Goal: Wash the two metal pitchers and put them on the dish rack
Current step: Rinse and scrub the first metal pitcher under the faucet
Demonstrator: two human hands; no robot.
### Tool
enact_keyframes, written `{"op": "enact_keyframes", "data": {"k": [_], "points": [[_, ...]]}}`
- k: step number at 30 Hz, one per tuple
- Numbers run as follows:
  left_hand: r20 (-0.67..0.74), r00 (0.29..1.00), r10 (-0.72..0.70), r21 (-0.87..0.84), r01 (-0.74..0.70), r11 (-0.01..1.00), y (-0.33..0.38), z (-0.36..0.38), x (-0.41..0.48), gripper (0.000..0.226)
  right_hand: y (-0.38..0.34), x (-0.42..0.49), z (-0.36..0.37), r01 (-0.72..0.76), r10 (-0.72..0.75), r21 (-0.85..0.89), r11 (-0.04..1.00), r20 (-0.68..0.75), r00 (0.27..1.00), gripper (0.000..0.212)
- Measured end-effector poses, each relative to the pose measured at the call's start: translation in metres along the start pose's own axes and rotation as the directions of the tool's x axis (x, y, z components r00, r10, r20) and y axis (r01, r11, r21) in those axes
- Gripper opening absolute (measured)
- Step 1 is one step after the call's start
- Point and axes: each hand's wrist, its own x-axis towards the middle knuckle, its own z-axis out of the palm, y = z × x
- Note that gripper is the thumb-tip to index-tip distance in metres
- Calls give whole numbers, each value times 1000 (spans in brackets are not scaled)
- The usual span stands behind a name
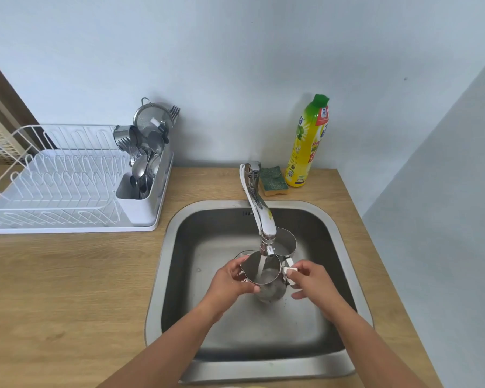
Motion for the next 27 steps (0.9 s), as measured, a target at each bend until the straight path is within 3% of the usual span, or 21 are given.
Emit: {"op": "enact_keyframes", "data": {"k": [4, 6, 9, 12, 15, 20, 27], "points": [[-157, 963, 219, 266, -172, 949, 1, -8, -6, 74, 5, 7, 15, 35, -40, 167, 985, 29, 999, 9], [-175, 951, 256, 309, -194, 931, 2, -13, -8, 72, 4, 8, 19, 12, -27, 203, 979, 72, 997, 8], [-145, 975, 167, 199, -136, 970, 3, -14, -9, 66, -4, 10, 13, -39, 24, 116, 992, 123, 992, 8], [-128, 981, 145, 130, -129, 983, 4, -6, -10, 62, -10, 17, 6, -22, 17, 80, 997, 59, 998, 7], [-157, 968, 193, 156, -169, 973, 9, -6, -11, 64, -12, 17, 14, 21, -25, 112, 993, 40, 999, 7], [-118, 985, 129, 166, -108, 980, -1, -18, -13, 63, -5, 12, 18, -66, 57, 61, 996, 140, 988, 9], [-144, 978, 153, 199, -123, 972, 7, -10, -12, 63, -2, 17, 21, -43, 35, 151, 988, 54, 998, 9]]}}
